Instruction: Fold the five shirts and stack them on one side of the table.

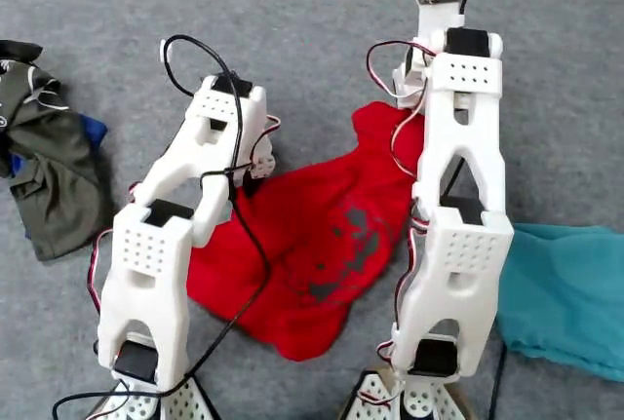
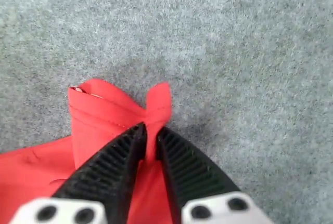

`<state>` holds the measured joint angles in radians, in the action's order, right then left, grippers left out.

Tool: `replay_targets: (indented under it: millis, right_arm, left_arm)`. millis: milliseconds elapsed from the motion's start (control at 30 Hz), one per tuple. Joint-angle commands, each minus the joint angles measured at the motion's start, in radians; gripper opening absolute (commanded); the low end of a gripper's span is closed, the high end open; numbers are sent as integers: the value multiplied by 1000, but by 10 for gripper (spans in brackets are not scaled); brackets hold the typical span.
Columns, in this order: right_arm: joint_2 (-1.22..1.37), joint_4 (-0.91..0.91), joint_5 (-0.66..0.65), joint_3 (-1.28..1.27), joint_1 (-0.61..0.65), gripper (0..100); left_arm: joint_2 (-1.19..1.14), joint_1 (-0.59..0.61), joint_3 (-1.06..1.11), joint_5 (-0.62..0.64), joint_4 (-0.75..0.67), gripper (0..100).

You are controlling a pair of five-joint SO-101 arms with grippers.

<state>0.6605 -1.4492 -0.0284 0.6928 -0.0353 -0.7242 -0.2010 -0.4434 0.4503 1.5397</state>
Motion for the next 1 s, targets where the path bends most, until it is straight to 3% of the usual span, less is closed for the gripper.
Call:
replay_targets:
  millis: [0,267,433,667,967]
  right_arm:
    - [-21,0,-6,70,-13,5]
    - [-88,-81,-9,380,-12,5]
    - [-122,-160,-11,627,-12,5]
    - [-134,-252,-11,980,-15,5]
    - [-371,-233,-11,963,-18,5]
  left_arm:
    - [15,15,-219,5,71,19]
    - [15,68,-847,-66,219,19]
    - [51,120,-1063,-112,221,19]
    - [240,124,-1053,-192,221,19]
    - [567,124,-907,-284,221,19]
